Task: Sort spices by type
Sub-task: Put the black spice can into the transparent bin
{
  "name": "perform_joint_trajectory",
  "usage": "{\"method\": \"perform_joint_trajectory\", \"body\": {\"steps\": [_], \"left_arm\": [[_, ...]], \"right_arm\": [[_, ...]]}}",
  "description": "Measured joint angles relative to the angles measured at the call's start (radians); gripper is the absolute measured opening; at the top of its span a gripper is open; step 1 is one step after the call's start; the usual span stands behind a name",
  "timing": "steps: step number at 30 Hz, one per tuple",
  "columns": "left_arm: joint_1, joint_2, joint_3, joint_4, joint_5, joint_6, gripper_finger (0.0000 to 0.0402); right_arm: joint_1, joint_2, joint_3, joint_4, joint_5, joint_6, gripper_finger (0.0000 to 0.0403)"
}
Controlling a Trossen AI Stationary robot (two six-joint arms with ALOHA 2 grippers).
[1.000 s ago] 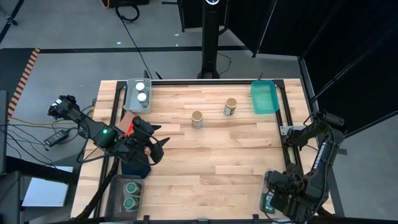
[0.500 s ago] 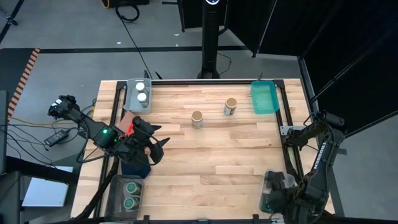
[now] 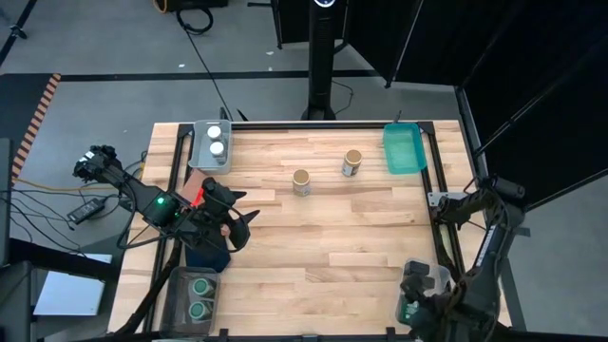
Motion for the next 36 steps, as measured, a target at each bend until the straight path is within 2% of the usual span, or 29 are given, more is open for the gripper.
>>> {"method": "perform_joint_trajectory", "body": {"steps": [5, 10, 12, 21, 24, 27, 36], "left_arm": [[0.000, 0.000, 0.000, 0.001, -0.006, 0.000, 0.0302], [0.002, 0.011, 0.000, 0.041, -0.020, 0.005, 0.0302], [0.008, 0.024, 0.000, 0.066, -0.014, 0.034, 0.0302], [0.067, 0.113, 0.000, 0.091, 0.063, 0.054, 0.0302], [0.073, 0.143, 0.000, 0.118, 0.065, 0.057, 0.0302], [0.073, 0.155, 0.000, 0.164, 0.054, 0.078, 0.0302], [0.073, 0.159, 0.000, 0.183, 0.051, 0.089, 0.0302]], "right_arm": [[0.003, 0.077, 0.000, -0.017, -0.003, -0.020, 0.0306], [0.000, 0.115, 0.000, -0.109, -0.030, 0.160, 0.0297], [0.000, 0.113, 0.000, -0.115, -0.023, 0.178, 0.0295], [0.066, 0.108, 0.000, -0.079, 0.005, -0.055, 0.0298], [0.090, 0.108, 0.000, -0.067, 0.060, -0.113, 0.0295], [0.097, 0.106, -0.018, -0.041, 0.091, -0.141, 0.0293], [0.078, 0.106, -0.112, 0.087, 0.053, -0.191, 0.0295]]}}
